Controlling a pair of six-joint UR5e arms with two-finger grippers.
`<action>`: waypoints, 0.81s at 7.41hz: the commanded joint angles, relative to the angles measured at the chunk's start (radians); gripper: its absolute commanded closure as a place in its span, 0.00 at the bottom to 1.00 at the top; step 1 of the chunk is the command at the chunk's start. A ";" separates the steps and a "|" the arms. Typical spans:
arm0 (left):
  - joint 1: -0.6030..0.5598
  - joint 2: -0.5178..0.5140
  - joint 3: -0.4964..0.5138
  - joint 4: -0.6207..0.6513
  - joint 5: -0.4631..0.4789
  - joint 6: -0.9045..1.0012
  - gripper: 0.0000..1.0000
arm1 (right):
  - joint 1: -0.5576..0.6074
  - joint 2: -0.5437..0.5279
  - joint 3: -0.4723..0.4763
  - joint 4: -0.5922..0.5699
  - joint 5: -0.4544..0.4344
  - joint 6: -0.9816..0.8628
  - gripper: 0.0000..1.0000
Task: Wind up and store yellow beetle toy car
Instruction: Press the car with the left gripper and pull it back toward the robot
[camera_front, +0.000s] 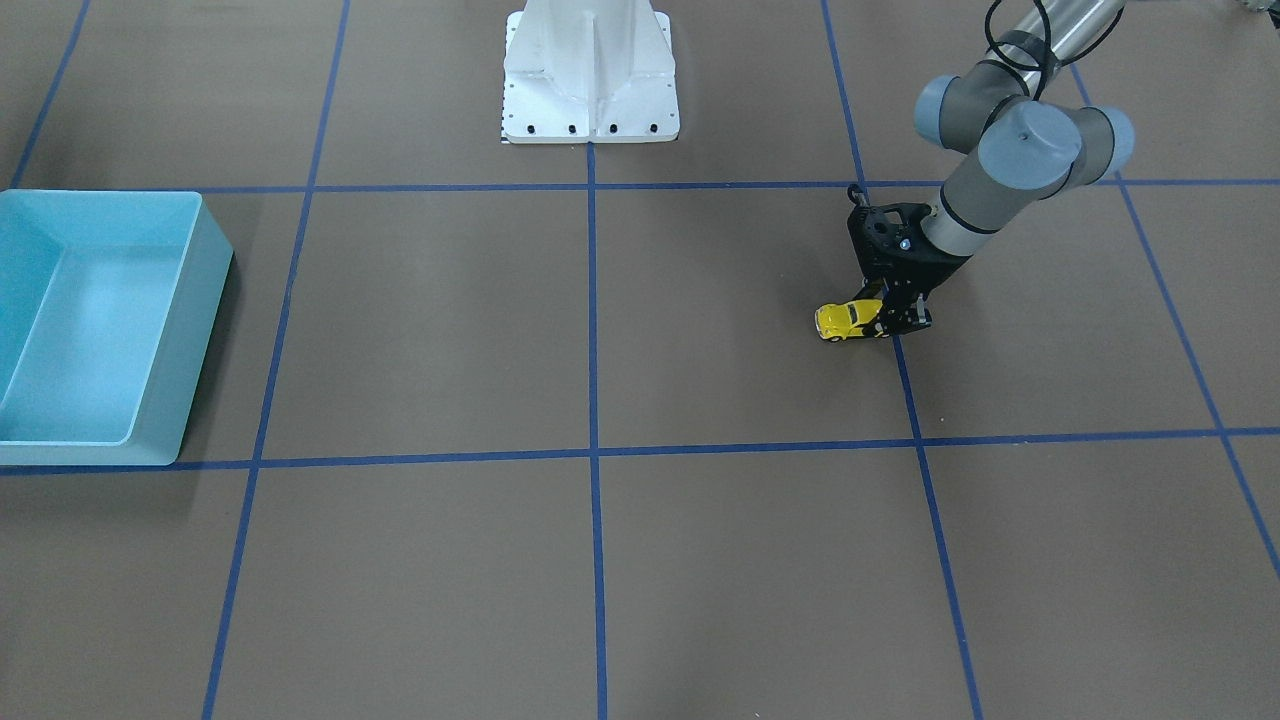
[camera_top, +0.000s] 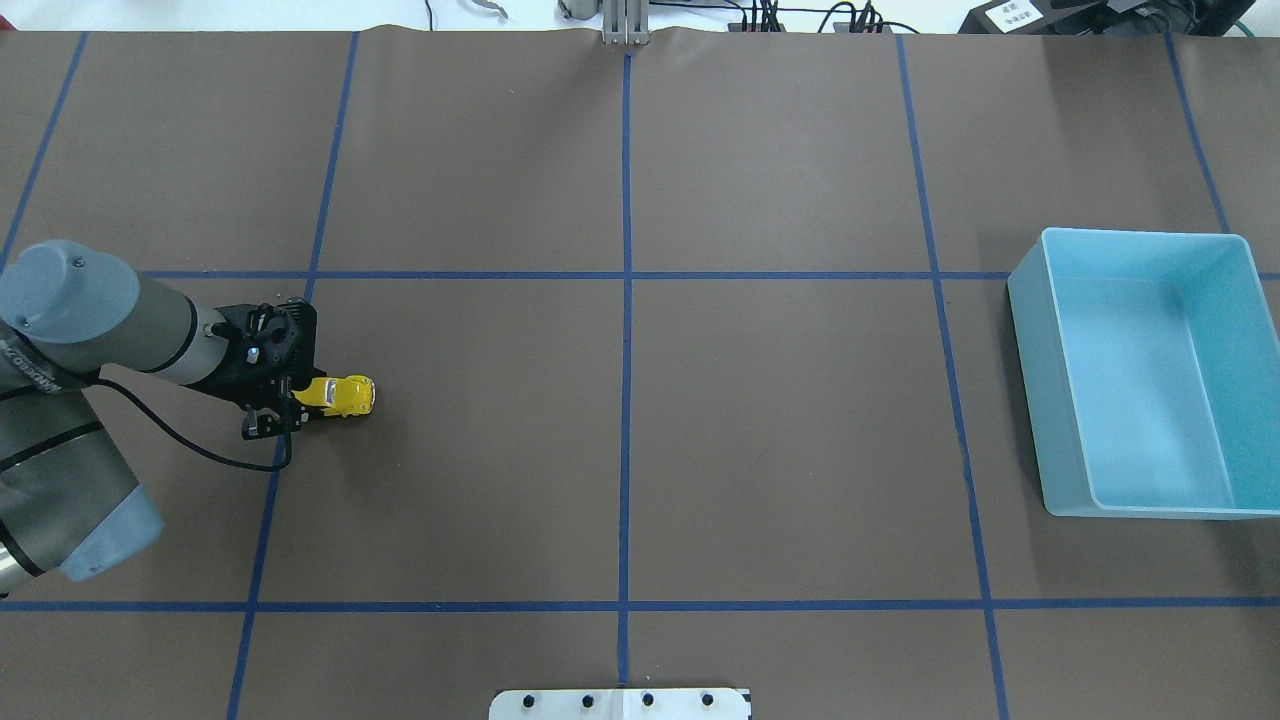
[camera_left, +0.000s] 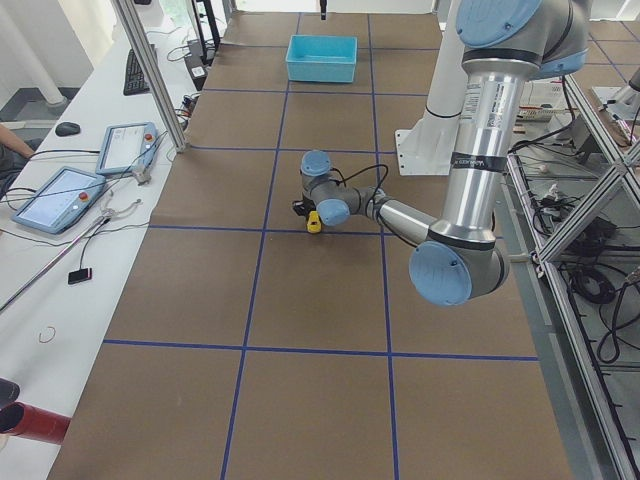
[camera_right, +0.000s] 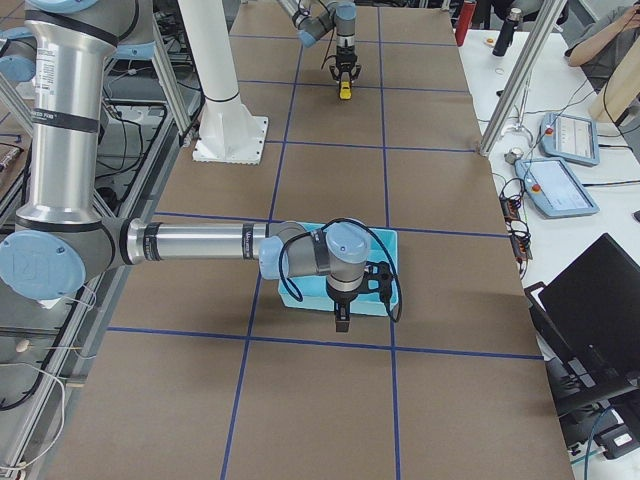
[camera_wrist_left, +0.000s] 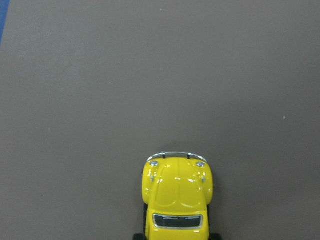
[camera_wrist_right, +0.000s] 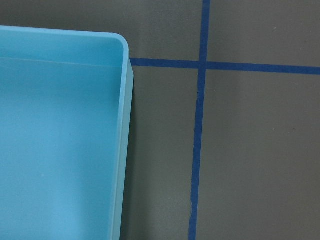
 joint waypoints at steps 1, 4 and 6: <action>-0.001 0.003 -0.001 -0.007 0.000 0.000 1.00 | -0.002 0.000 0.003 0.000 0.000 0.000 0.00; -0.002 0.016 -0.008 -0.009 0.000 0.000 1.00 | 0.000 0.000 0.006 0.000 0.002 0.000 0.00; -0.002 0.018 -0.008 -0.009 0.000 0.000 1.00 | 0.000 0.000 0.006 0.000 0.002 0.000 0.00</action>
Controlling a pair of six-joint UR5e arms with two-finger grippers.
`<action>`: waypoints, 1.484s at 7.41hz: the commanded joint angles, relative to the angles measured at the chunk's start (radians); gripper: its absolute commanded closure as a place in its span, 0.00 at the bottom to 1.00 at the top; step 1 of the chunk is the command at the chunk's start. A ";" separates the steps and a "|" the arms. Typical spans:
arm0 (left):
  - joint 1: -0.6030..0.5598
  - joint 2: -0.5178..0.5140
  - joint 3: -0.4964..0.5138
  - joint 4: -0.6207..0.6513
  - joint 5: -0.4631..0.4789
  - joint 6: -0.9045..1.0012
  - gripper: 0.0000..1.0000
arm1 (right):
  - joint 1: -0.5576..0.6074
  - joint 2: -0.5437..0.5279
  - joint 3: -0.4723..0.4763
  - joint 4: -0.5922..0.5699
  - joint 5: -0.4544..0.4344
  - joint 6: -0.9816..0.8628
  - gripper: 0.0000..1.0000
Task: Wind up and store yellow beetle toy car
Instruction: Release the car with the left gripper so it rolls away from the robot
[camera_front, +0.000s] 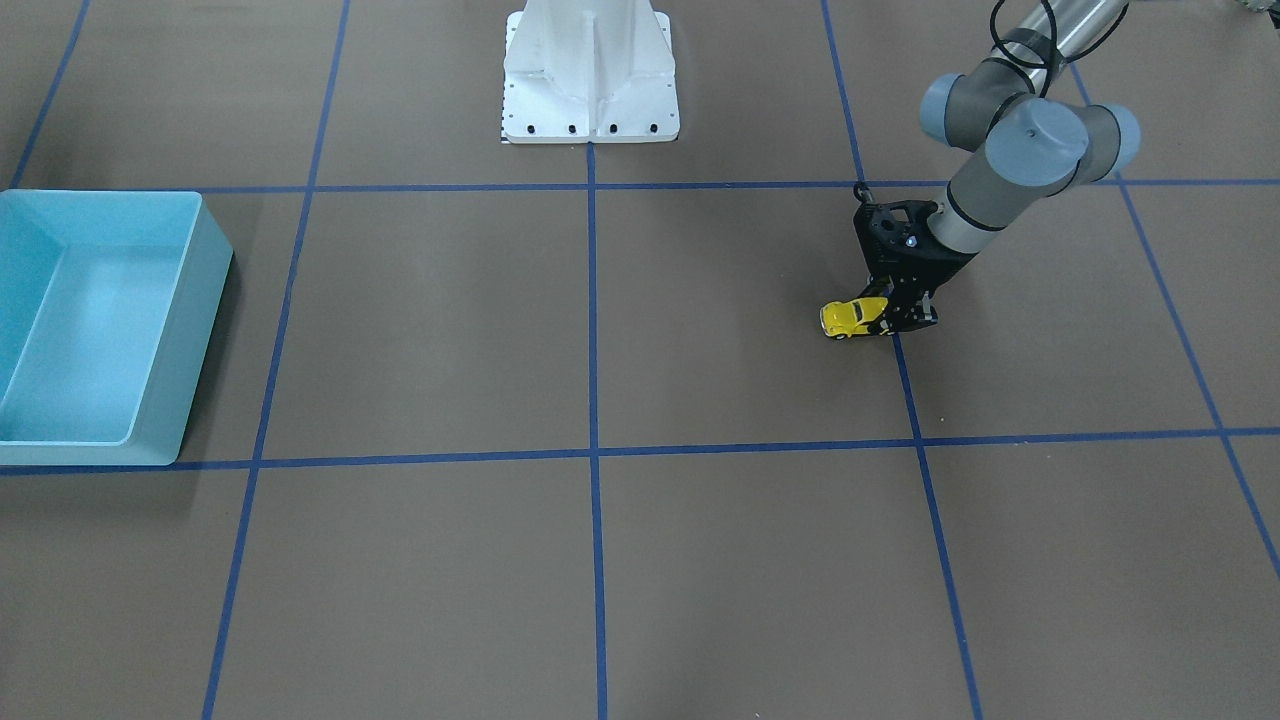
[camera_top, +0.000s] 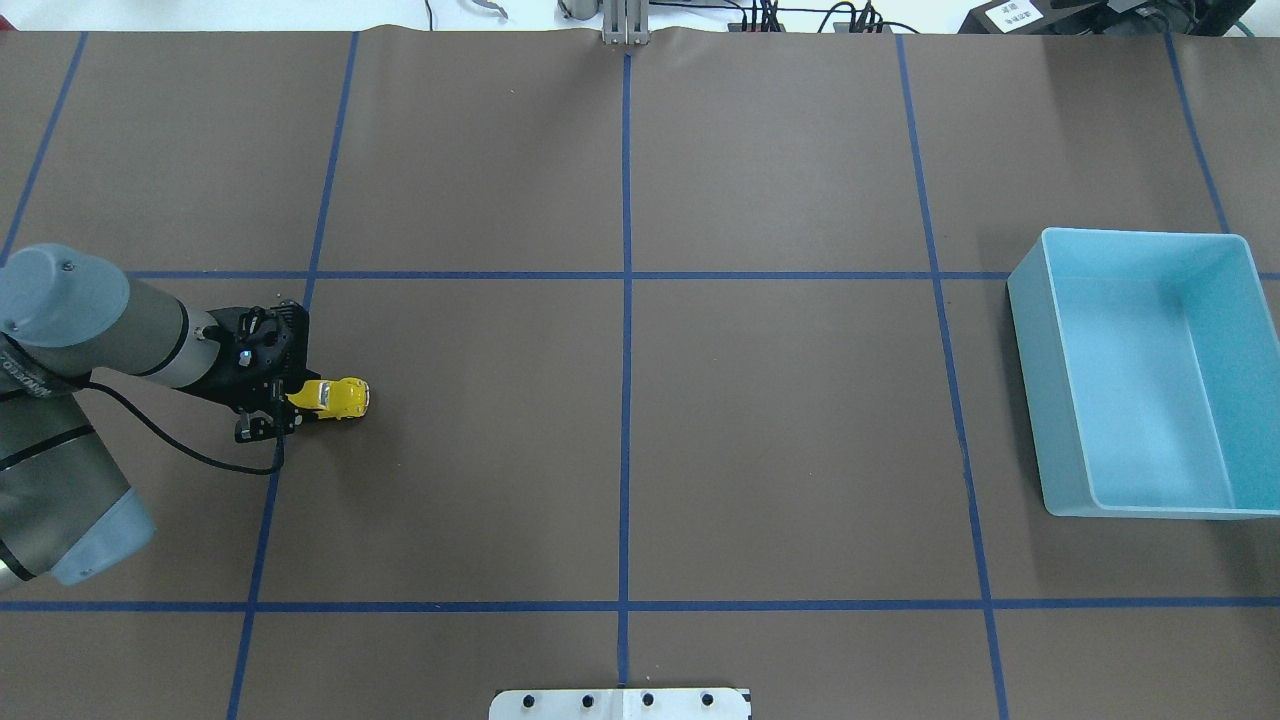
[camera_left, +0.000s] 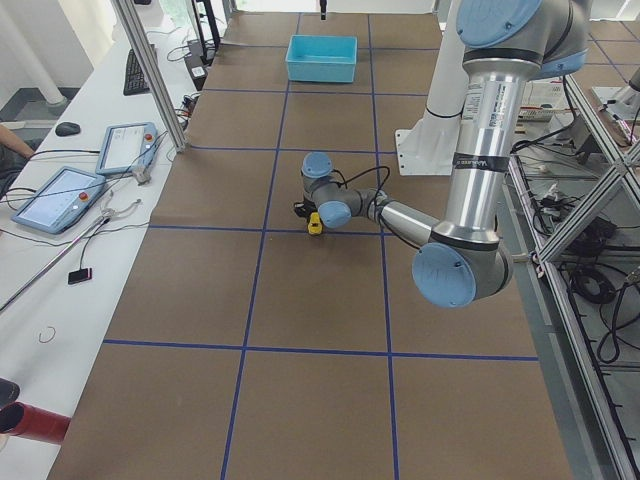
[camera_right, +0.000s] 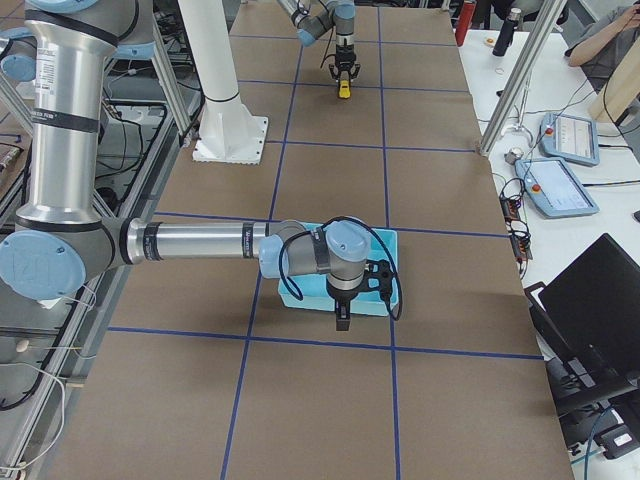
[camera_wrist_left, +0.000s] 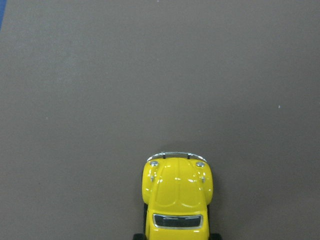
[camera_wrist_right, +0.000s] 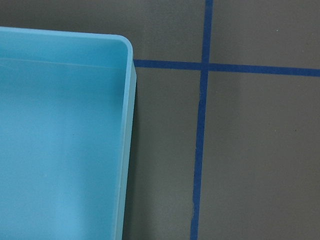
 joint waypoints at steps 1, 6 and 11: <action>0.000 0.002 0.000 0.000 0.000 0.000 1.00 | 0.000 0.000 0.000 0.000 0.000 0.000 0.00; -0.003 0.002 0.000 -0.011 0.002 0.002 0.00 | 0.000 0.000 0.000 0.000 0.000 0.000 0.00; -0.029 0.002 -0.020 -0.006 -0.002 0.040 0.00 | 0.000 0.000 0.002 0.000 0.000 0.000 0.00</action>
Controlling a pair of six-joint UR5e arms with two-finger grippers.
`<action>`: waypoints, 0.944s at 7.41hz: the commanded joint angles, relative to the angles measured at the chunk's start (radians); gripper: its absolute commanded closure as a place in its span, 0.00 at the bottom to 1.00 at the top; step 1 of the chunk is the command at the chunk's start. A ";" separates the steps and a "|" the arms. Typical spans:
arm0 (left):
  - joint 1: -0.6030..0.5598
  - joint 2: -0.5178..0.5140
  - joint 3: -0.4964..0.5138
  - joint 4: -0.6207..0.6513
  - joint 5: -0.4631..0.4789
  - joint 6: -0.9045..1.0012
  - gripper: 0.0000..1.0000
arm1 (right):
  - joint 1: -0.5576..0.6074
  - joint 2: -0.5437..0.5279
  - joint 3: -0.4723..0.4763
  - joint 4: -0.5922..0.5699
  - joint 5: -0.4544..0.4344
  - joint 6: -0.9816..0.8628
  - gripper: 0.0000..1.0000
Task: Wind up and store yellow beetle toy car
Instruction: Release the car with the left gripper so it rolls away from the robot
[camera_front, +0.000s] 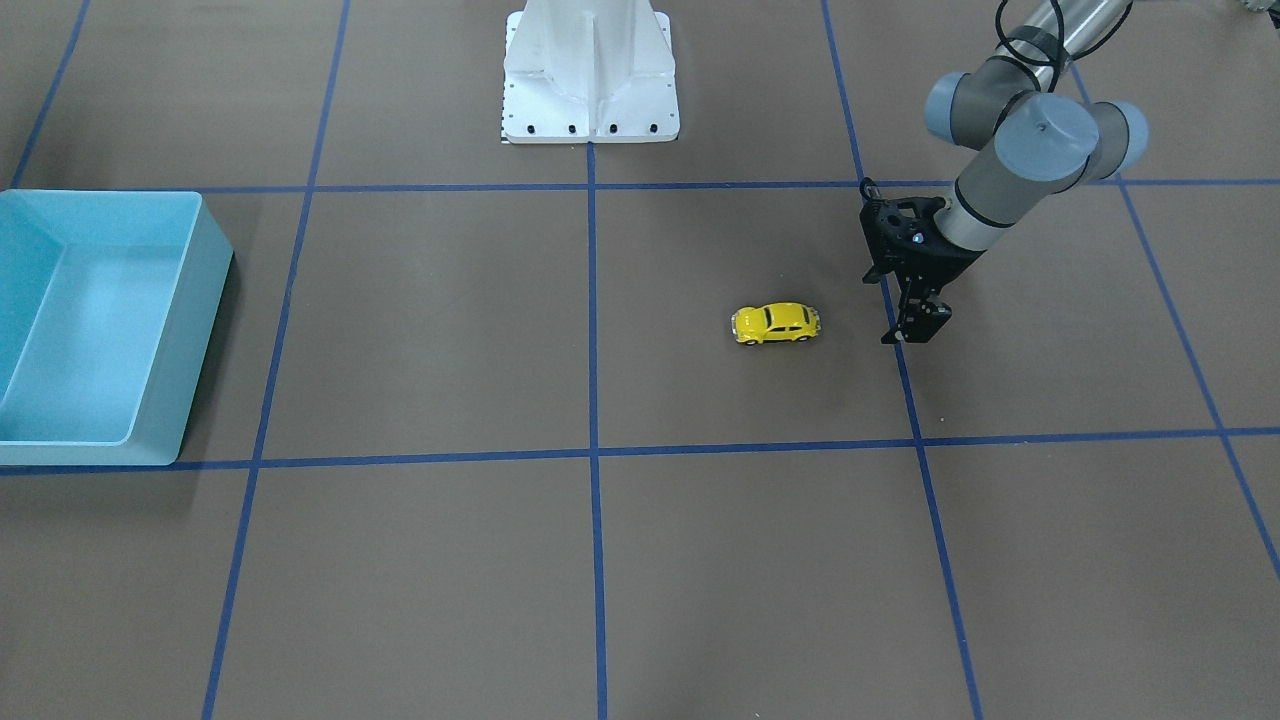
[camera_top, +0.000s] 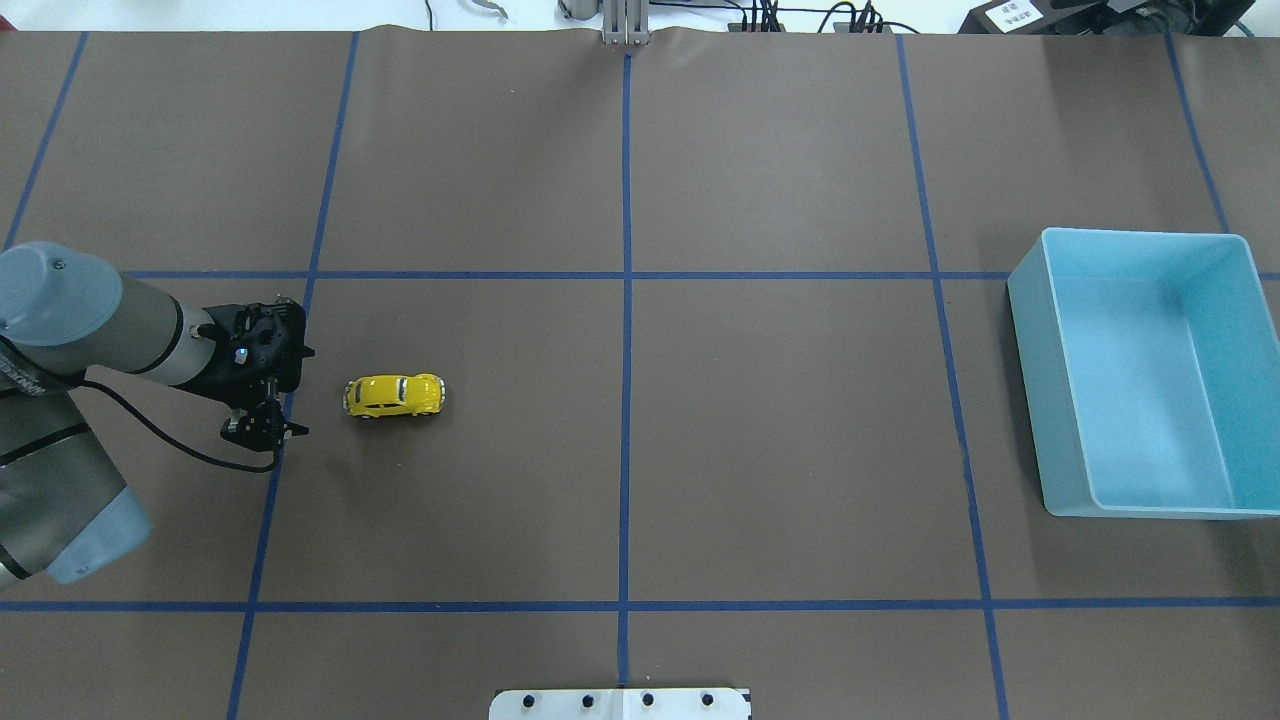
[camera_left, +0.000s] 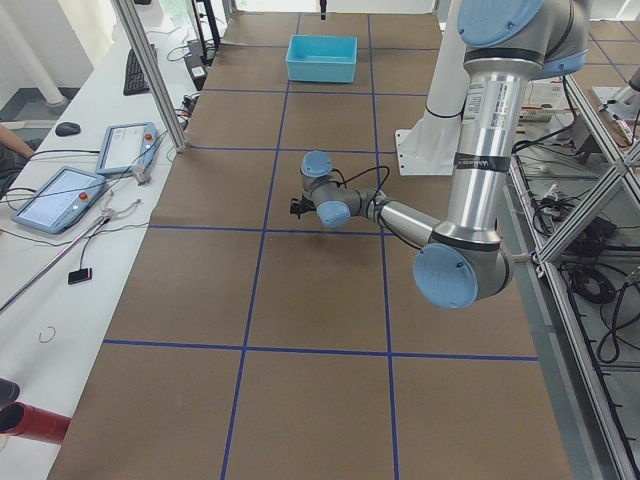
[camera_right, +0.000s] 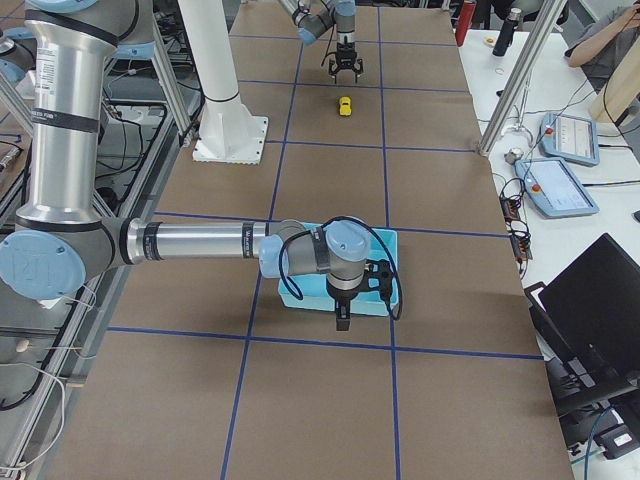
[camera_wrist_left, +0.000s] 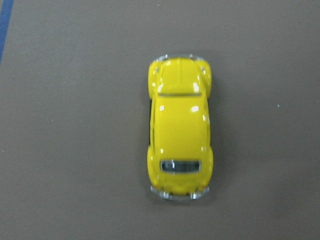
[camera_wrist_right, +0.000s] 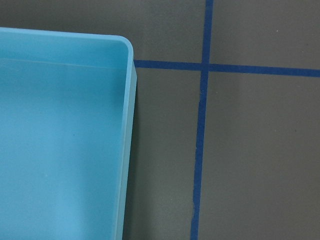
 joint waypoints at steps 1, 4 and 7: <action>-0.013 0.000 -0.011 0.006 -0.002 0.007 0.00 | 0.000 0.000 0.000 0.000 0.000 0.000 0.00; -0.013 0.035 -0.034 0.009 -0.002 0.007 0.00 | 0.000 0.000 0.000 0.000 0.000 0.000 0.00; -0.015 0.057 -0.074 0.064 0.000 0.008 0.00 | 0.000 0.000 -0.004 0.000 0.000 0.000 0.00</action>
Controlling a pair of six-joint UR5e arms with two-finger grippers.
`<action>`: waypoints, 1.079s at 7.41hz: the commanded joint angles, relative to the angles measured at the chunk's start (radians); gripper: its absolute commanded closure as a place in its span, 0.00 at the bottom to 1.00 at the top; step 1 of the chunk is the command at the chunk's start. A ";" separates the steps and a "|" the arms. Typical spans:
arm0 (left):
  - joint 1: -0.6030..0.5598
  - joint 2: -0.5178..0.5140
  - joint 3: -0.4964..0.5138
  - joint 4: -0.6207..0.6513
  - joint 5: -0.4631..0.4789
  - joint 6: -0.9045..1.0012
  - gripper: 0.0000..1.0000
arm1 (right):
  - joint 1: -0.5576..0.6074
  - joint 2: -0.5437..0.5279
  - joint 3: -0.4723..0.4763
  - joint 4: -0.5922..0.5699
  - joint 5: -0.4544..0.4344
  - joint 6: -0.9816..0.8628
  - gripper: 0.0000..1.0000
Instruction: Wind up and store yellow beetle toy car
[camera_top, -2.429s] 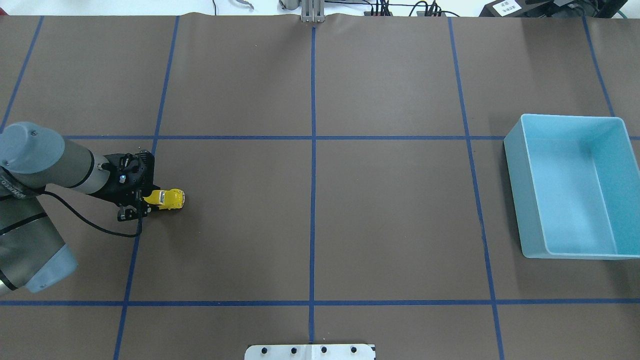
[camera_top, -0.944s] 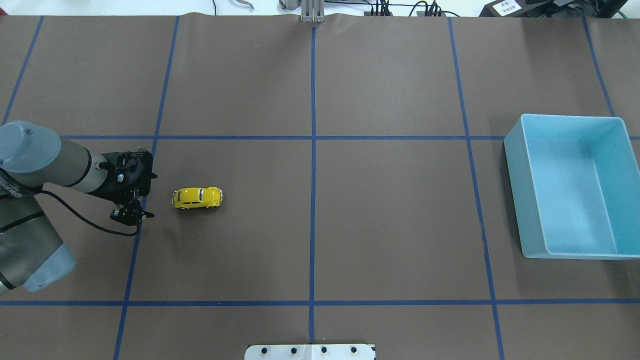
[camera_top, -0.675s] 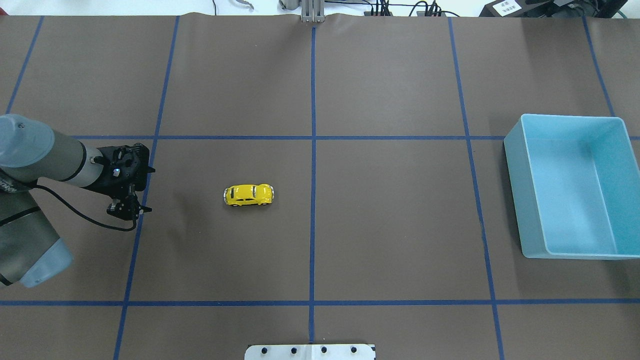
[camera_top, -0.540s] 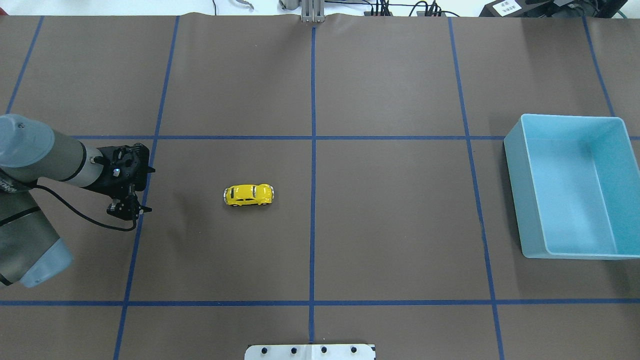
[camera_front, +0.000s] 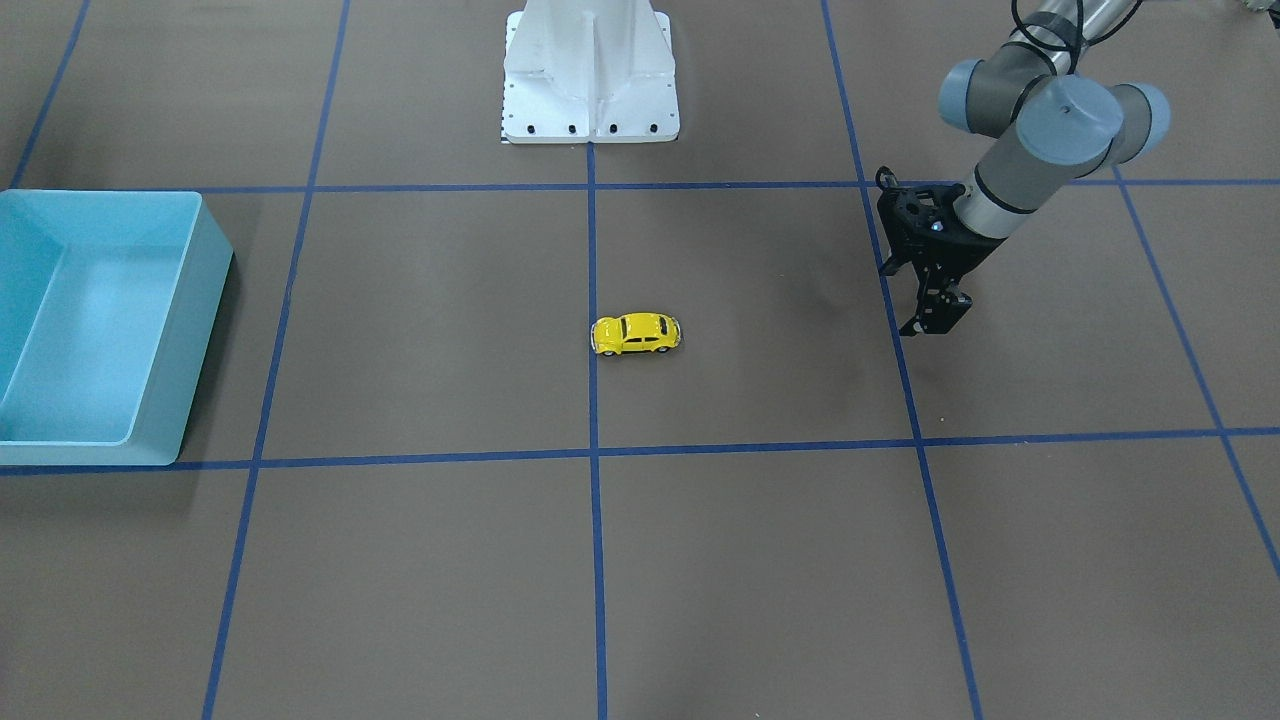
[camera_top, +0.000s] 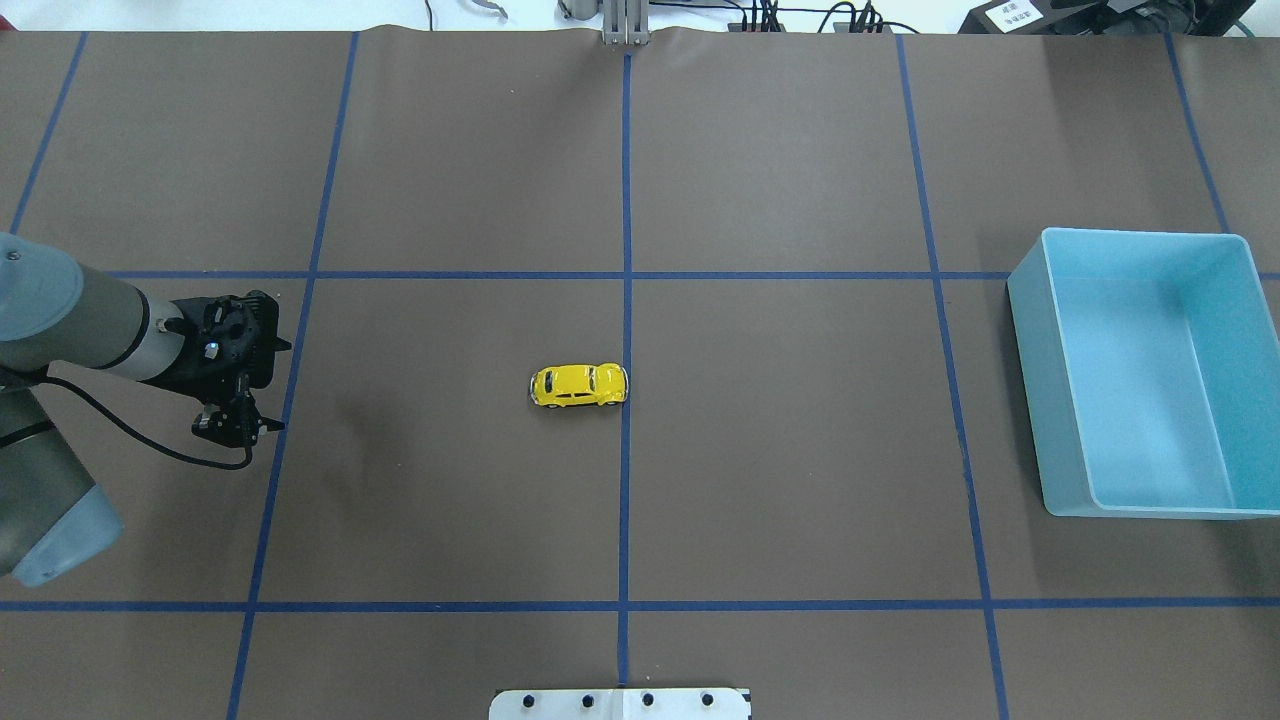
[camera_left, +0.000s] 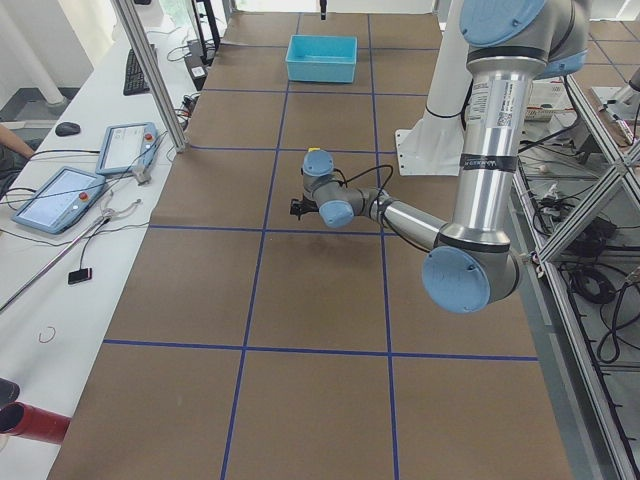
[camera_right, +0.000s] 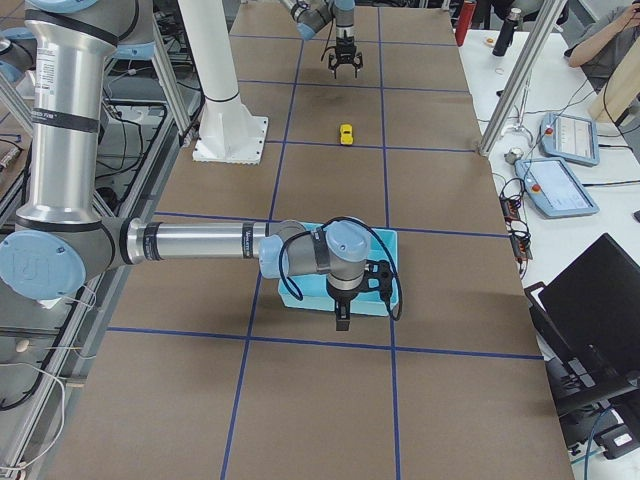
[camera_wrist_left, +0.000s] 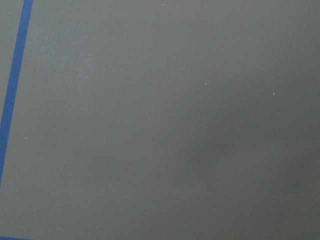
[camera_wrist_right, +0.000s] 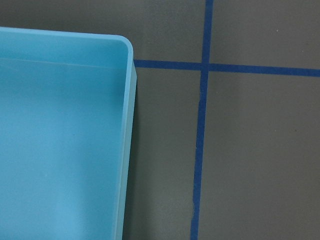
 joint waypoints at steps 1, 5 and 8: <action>-0.012 0.032 -0.054 0.087 0.001 0.000 0.00 | 0.000 0.000 -0.001 0.000 0.000 0.000 0.00; -0.033 0.051 -0.104 0.200 0.004 -0.001 0.00 | 0.000 0.000 -0.001 0.000 0.000 0.000 0.00; -0.088 0.060 -0.239 0.695 0.018 -0.012 0.00 | -0.001 0.000 0.003 0.000 0.000 0.000 0.00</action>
